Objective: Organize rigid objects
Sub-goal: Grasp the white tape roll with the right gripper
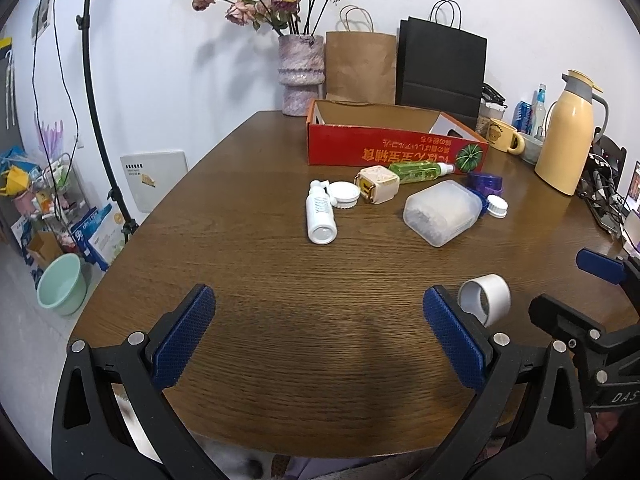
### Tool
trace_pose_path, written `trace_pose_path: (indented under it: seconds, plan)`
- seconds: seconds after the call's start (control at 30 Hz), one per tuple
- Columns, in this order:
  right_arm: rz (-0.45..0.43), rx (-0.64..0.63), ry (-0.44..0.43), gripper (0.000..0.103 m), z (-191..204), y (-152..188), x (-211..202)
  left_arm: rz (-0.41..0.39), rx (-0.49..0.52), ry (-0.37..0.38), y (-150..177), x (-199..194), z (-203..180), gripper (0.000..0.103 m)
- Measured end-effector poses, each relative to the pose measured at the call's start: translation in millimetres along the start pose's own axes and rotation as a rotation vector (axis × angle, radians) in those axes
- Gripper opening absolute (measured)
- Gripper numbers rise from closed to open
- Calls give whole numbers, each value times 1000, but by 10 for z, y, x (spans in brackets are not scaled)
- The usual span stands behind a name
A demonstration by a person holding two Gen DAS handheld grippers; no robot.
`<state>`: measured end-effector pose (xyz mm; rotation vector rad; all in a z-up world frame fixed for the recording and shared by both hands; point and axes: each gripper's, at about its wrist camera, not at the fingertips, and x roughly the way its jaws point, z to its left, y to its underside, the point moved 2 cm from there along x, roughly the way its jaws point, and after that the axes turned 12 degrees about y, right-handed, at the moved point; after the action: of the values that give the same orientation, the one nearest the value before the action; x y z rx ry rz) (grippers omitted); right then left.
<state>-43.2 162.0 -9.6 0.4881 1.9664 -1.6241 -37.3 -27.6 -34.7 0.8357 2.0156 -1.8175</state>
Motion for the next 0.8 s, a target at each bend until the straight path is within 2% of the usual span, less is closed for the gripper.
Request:
trace_pose_path:
  seconds: [0.2,0.27,0.4,0.47,0.53,0.67,0.8]
  plan:
    - [39,-21,-16,103,107,19,192,26,-13,3,18,122,90,103]
    - [50,-32,-22,98,156,22,258,32,-17,4,16,157,128,103]
    - [95,-49,-55,68,241,37,433,44,-23,9,8,233,187,103]
    - [117,-57,-76,62,284,46,527,51,-25,13,-6,277,205,103]
    - [130,-59,-97,42,323,54,590,56,-26,15,-25,320,219,103]
    - [141,-54,-112,28,347,41,682,64,-27,23,-73,409,248,103]
    - [144,-48,-121,27,336,12,723,80,-32,31,-126,516,265,103]
